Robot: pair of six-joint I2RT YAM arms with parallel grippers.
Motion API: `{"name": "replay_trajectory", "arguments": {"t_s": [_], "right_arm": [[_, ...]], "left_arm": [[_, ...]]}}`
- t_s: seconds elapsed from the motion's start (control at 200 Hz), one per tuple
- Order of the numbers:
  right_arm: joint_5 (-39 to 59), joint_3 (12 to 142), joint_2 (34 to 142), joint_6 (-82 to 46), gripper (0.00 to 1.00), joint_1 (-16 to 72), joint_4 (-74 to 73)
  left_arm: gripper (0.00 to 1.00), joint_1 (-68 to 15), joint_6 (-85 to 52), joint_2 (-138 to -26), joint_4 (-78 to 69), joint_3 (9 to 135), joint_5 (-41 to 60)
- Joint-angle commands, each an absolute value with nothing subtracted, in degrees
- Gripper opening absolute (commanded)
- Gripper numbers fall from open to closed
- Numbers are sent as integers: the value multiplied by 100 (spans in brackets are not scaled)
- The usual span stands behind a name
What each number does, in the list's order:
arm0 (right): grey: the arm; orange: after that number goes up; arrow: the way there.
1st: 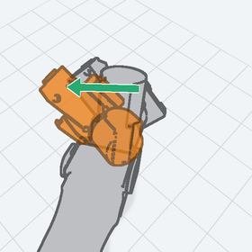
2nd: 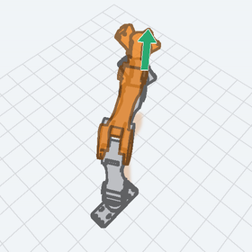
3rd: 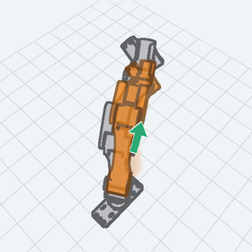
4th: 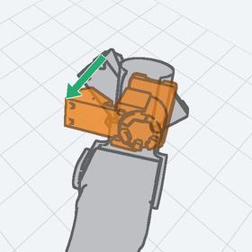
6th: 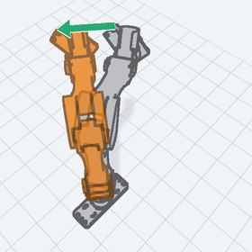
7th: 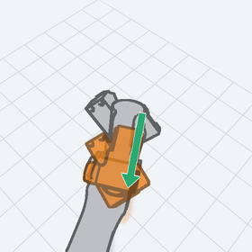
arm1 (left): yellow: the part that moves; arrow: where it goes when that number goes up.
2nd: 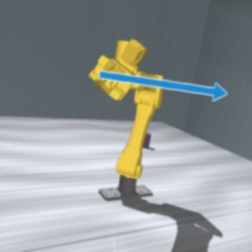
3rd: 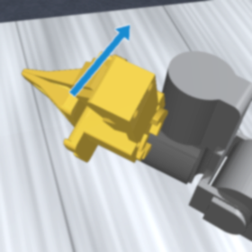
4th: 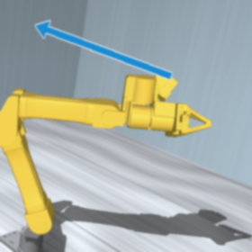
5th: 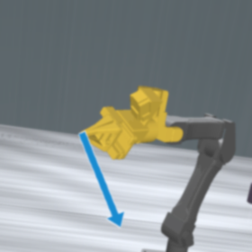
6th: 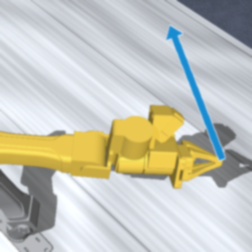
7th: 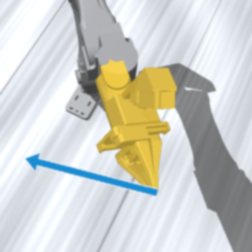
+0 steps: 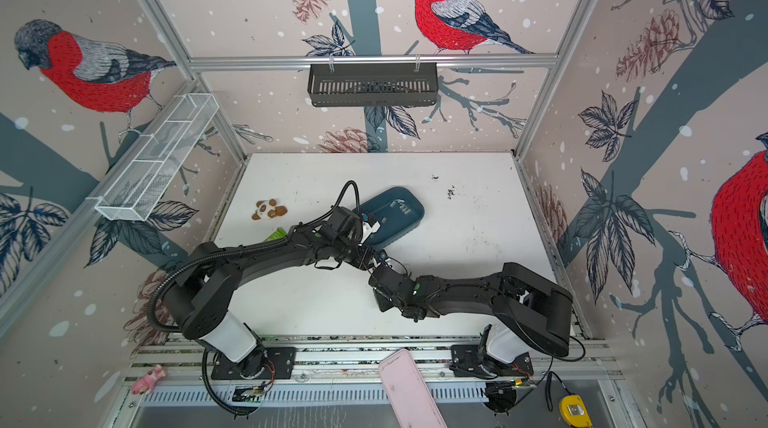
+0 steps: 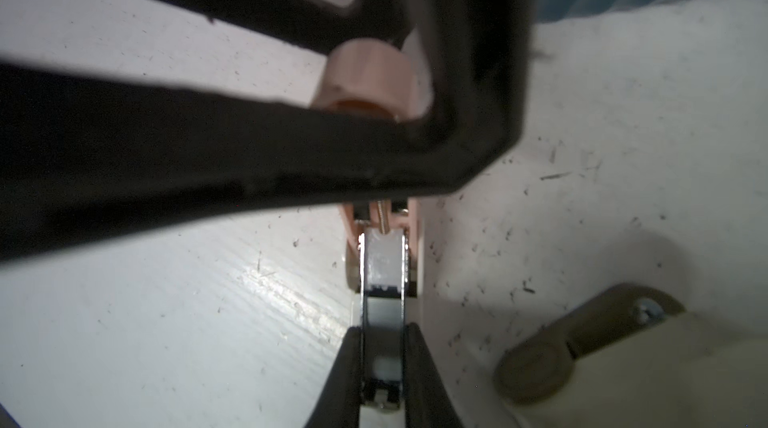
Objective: Load the staples into the stapler
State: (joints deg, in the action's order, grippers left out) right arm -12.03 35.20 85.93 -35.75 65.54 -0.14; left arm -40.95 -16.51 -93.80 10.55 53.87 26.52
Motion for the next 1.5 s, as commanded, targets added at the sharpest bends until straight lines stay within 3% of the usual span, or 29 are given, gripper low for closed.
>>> {"name": "replay_trajectory", "arguments": {"t_s": [0.0, 0.29, 0.47, 0.911, 1.271, 1.491], "right_arm": [[-1253, 3521, 8683, -3472, 16, 6548, 202], [-1266, 3514, 8711, -3487, 16, 6557, 176], [-1274, 3499, 8713, -3503, 15, 6554, 152], [-1270, 3463, 8684, -3531, 15, 6574, 98], [-1294, 3427, 8648, -3534, 15, 6574, 78], [-1373, 3384, 8445, -3550, 22, 6575, 76]], "left_arm": [[42, -4087, -1666, -9323, 915, 5327, 3186], [37, -4088, -1837, -9093, 685, 5108, 3837], [23, -4096, -2001, -9031, 460, 4967, 4190], [0, -4308, -2091, -9038, 456, 4693, 4445], [0, -4513, -2310, -9132, 303, 4460, 4277], [0, -4453, -2347, -9080, 374, 4520, 4021]]}}
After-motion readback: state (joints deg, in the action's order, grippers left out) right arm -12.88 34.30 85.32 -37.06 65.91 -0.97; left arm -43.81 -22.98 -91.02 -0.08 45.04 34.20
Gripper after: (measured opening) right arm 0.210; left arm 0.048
